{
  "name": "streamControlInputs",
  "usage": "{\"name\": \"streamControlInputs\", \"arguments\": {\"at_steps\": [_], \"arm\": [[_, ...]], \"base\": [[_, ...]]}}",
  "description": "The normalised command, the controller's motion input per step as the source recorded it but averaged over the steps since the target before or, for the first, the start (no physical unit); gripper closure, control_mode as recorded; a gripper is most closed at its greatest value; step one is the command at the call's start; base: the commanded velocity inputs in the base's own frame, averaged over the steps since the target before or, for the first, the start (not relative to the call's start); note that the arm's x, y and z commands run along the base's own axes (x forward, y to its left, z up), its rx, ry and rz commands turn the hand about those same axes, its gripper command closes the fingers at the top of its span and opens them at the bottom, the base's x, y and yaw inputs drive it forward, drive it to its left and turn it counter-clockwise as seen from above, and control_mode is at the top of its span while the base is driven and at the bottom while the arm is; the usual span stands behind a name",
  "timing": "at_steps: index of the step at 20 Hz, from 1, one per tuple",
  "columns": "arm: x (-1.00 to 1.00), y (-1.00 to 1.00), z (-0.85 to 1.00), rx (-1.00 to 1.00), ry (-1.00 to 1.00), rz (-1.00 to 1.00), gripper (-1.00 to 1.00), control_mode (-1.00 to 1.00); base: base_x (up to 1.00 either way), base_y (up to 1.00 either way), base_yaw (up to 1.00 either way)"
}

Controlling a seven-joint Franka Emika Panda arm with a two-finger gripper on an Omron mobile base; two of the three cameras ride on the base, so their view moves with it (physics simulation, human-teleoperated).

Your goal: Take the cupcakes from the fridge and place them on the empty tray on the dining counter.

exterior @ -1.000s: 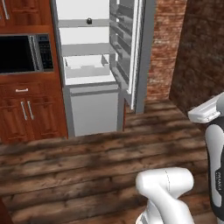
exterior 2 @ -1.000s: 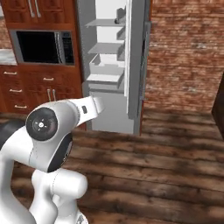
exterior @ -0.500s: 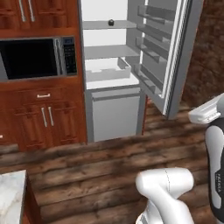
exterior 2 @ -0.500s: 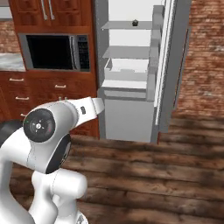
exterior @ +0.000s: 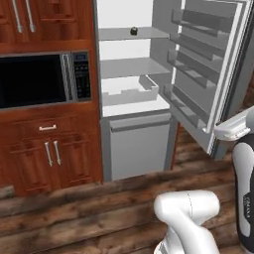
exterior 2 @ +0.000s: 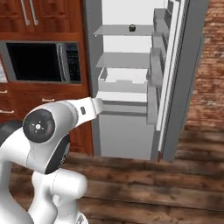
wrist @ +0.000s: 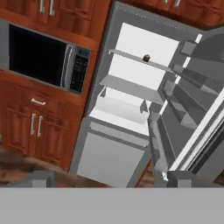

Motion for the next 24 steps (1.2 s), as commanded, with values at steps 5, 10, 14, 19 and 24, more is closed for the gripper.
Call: {"name": "streamControlInputs", "arguments": {"at_steps": [5,10,14,19,24], "arm": [[0.00,0.00,0.00,0.00,0.00,0.00,-1.00,1.00],[0.00,0.00,0.00,0.00,0.00,0.00,-1.00,1.00],[0.00,0.00,0.00,0.00,0.00,0.00,-1.00,1.00],[0.00,0.00,0.00,0.00,0.00,0.00,-1.00,1.00],[0.00,0.00,0.00,0.00,0.00,0.00,-1.00,1.00]], "base": [[1.00,0.14,-0.09],[1.00,0.00,-0.07],[1.00,0.00,-0.06],[1.00,-0.04,-0.06],[0.95,-0.36,-0.01]]}}
